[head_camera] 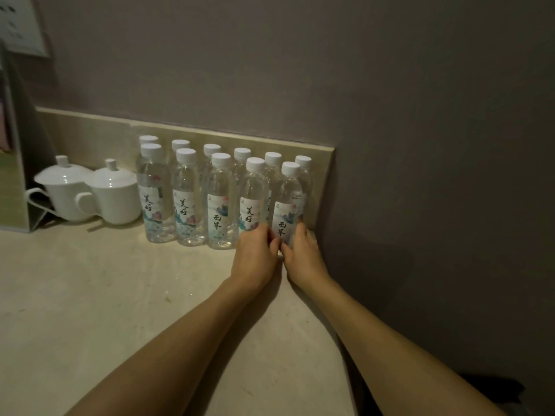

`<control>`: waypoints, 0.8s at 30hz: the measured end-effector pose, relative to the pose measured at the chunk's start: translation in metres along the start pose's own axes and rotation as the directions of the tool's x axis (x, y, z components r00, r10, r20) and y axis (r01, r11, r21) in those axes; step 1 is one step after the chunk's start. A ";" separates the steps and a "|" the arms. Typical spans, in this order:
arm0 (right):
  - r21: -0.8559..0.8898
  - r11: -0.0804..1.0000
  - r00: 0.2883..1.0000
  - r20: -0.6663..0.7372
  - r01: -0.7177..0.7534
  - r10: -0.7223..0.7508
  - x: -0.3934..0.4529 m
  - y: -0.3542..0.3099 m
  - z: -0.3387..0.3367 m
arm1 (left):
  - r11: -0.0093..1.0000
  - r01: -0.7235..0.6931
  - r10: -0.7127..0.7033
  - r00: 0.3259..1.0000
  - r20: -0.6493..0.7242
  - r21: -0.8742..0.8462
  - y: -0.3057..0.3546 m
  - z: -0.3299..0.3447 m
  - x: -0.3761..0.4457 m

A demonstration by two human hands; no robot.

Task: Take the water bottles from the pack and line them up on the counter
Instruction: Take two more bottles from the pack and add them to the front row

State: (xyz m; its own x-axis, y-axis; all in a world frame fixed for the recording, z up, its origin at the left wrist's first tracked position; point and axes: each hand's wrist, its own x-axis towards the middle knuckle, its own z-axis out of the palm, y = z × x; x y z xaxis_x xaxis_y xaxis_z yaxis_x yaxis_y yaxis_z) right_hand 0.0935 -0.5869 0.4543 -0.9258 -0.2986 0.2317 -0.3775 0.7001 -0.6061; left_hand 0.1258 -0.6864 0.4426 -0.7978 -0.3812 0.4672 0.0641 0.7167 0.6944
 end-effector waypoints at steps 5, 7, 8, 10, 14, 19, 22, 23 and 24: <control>-0.063 0.998 1.000 0.014 0.009 -0.008 0.000 -0.003 0.000 | 0.999 -0.025 0.024 1.000 0.015 0.027 0.001 -0.002 0.001; -0.088 0.996 1.000 -0.009 0.003 -0.004 0.001 -0.005 0.001 | 0.997 -0.046 0.045 0.999 0.026 0.060 0.001 -0.004 0.001; -0.098 0.995 1.000 -0.015 0.002 -0.003 0.001 -0.006 0.002 | 0.995 -0.053 0.051 0.998 0.027 0.080 0.002 -0.005 0.001; -0.113 0.994 1.000 -0.013 0.007 -0.008 0.002 -0.005 0.002 | 0.994 -0.060 0.059 0.998 0.015 0.096 0.002 -0.005 0.001; -0.122 0.992 1.000 -0.002 0.024 -0.024 0.000 -0.002 0.001 | 0.992 -0.054 0.054 0.999 0.007 0.110 0.004 -0.004 0.000; -0.100 0.994 0.999 0.005 0.033 -0.033 -0.004 0.000 0.004 | 0.993 -0.042 0.041 0.999 0.012 0.114 0.000 -0.002 -0.005; -0.083 0.996 1.000 0.014 0.015 -0.014 -0.006 -0.002 0.001 | 0.994 -0.029 0.026 0.999 0.025 0.104 0.001 -0.004 -0.007; -0.077 0.997 1.000 0.015 0.016 -0.014 -0.006 -0.002 0.000 | 0.994 -0.029 0.026 0.999 0.024 0.106 0.001 -0.004 -0.008; -0.068 0.998 1.000 0.021 0.015 -0.014 -0.008 -0.003 -0.003 | 0.994 -0.020 0.017 0.999 0.027 0.111 0.003 -0.006 -0.008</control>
State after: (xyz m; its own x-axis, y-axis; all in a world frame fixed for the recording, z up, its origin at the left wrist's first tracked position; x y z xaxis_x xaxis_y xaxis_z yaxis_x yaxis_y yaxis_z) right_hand 0.1018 -0.5850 0.4565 -0.9200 -0.3217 0.2240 -0.3918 0.7378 -0.5496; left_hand 0.1364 -0.6844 0.4444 -0.8125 -0.3529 0.4641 0.0130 0.7849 0.6195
